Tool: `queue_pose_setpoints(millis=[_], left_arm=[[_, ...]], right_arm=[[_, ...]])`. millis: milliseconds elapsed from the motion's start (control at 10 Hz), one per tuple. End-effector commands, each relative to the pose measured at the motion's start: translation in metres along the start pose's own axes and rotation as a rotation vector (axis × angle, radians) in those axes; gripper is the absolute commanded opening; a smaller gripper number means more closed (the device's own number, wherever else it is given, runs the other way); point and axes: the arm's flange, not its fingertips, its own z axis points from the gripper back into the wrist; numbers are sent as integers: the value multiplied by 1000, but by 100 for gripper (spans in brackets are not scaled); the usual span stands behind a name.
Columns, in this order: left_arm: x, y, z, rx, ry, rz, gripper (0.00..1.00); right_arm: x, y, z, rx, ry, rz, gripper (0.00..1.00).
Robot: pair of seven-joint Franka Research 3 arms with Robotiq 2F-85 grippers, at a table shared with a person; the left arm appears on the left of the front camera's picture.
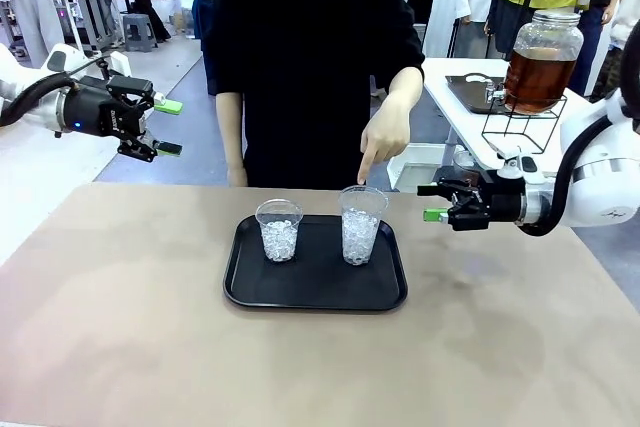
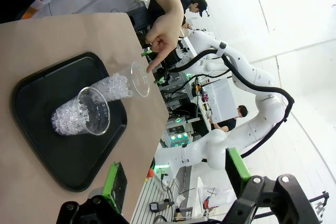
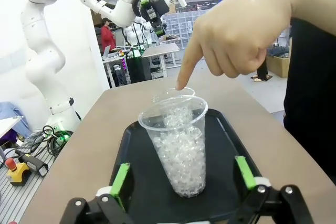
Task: Pour the drink into the iced cup.
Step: Pick up the iced cup indicated by the human and present it to them.
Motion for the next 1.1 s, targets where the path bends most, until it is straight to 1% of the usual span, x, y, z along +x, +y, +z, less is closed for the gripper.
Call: queue_pose_setpoints(millis=[0,200,300,600,1000], left_arm=[[0,-1,0,-1,-1,-9,100],[0,-1,0,-1,-1,-9,100],[0,-1,0,-1,-1,-9,100],[0,-1,0,-1,-1,-9,100],[0,-1,0,-1,-1,-9,100]], right_arm=[[-14,-13,-16,-1,0,57,100],[-28,-21,-32,2,11,67,100],[-31,-22,-40,8,1,74,100],[-38,-23,-61,14,-17,75,100],[-38,-20,-81,18,-16,54,100]])
